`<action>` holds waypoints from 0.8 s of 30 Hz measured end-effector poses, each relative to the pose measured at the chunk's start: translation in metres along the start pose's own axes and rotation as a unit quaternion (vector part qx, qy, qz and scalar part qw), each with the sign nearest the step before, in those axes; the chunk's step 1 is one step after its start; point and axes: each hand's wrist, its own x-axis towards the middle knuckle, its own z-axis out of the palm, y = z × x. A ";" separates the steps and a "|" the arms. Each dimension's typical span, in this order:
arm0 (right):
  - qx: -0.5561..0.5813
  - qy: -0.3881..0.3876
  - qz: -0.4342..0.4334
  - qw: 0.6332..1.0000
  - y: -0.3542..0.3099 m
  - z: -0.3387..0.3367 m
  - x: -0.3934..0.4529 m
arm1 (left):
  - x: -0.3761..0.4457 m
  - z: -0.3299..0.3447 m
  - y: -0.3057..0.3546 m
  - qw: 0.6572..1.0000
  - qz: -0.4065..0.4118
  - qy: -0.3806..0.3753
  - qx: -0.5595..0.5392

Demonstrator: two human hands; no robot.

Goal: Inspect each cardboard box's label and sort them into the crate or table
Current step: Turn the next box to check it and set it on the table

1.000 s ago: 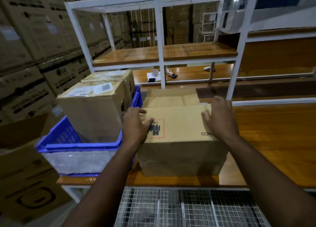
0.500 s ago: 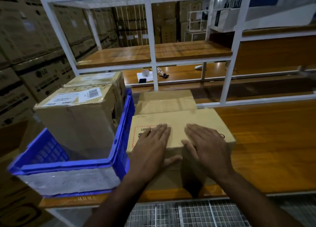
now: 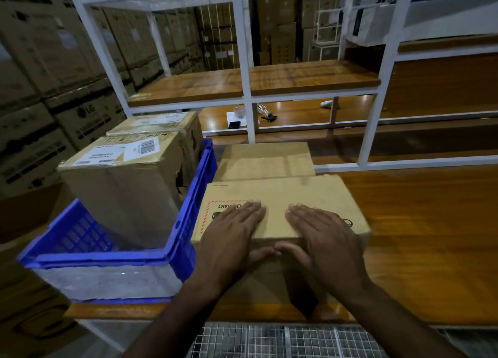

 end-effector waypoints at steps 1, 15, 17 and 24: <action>0.006 0.004 0.000 1.000 0.000 -0.001 0.000 | 0.000 -0.002 0.000 1.000 -0.001 0.000 -0.002; 0.084 -0.027 0.279 0.956 0.039 -0.032 0.030 | 0.010 -0.024 -0.023 0.920 -0.315 0.073 -0.224; 0.168 -0.058 0.313 0.933 0.044 -0.038 0.031 | 0.008 -0.028 -0.019 0.903 -0.328 0.058 -0.272; 0.205 0.008 0.275 0.939 0.037 -0.053 0.004 | -0.012 -0.021 -0.011 0.892 -0.277 0.127 -0.334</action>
